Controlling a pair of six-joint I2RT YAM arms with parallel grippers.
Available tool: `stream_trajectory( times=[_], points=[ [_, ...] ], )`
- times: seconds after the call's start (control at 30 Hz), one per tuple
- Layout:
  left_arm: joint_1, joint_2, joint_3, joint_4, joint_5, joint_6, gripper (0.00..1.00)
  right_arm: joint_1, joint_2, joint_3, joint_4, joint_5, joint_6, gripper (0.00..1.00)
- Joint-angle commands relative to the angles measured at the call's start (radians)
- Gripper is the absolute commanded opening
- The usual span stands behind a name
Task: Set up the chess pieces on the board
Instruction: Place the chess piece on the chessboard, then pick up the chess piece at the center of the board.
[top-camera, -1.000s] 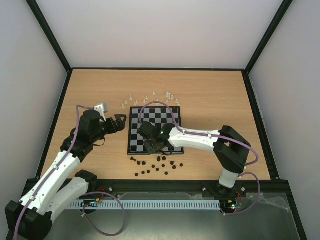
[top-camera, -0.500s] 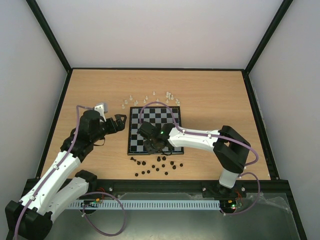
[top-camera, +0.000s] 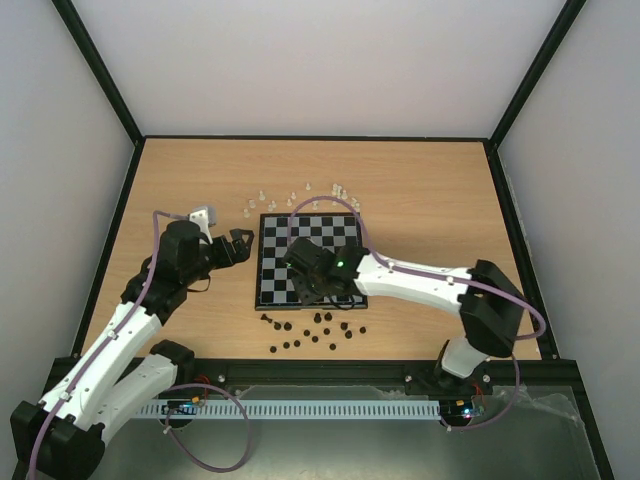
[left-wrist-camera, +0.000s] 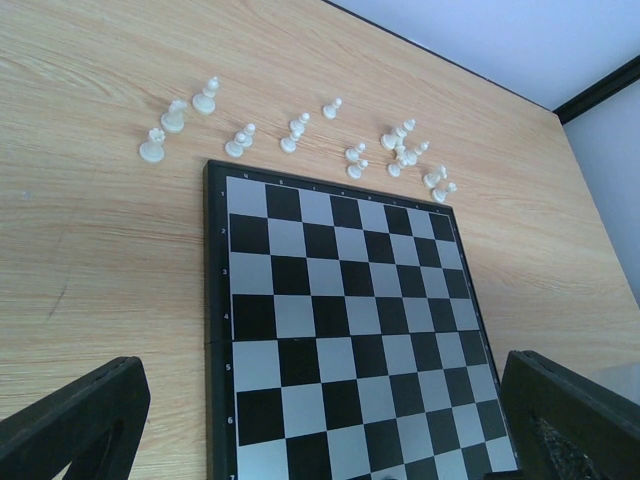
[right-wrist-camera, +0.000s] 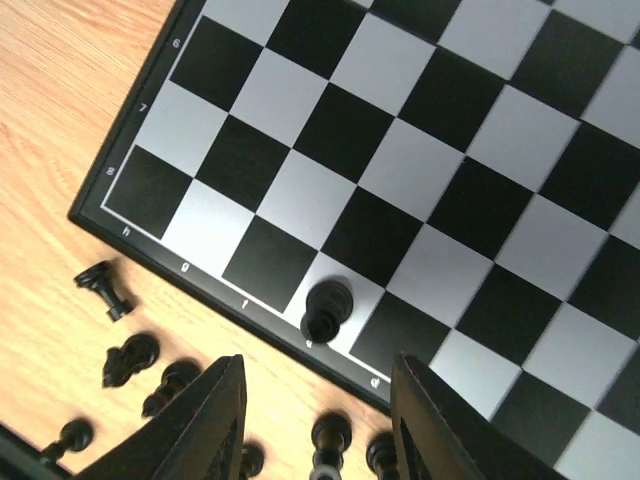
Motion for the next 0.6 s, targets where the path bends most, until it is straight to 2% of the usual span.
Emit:
stream_trajectory(
  times=[0.0,0.2,0.4,0.57],
  points=[
    [0.005,-0.017,0.006,0.005,0.046,0.014,0.99,0.0,-0.106,-0.067,-0.071,-0.004,0.029,0.42],
    [0.006,-0.028,0.0,0.009,0.058,0.02,0.99,0.037,-0.157,-0.16,-0.06,-0.036,0.056,0.46],
    [0.005,-0.019,-0.001,0.012,0.066,0.021,0.99,0.106,-0.129,-0.173,-0.052,-0.031,0.074,0.45],
    [0.005,-0.015,-0.002,0.015,0.066,0.02,0.99,0.115,-0.092,-0.173,-0.031,-0.039,0.075,0.37]
  ],
)
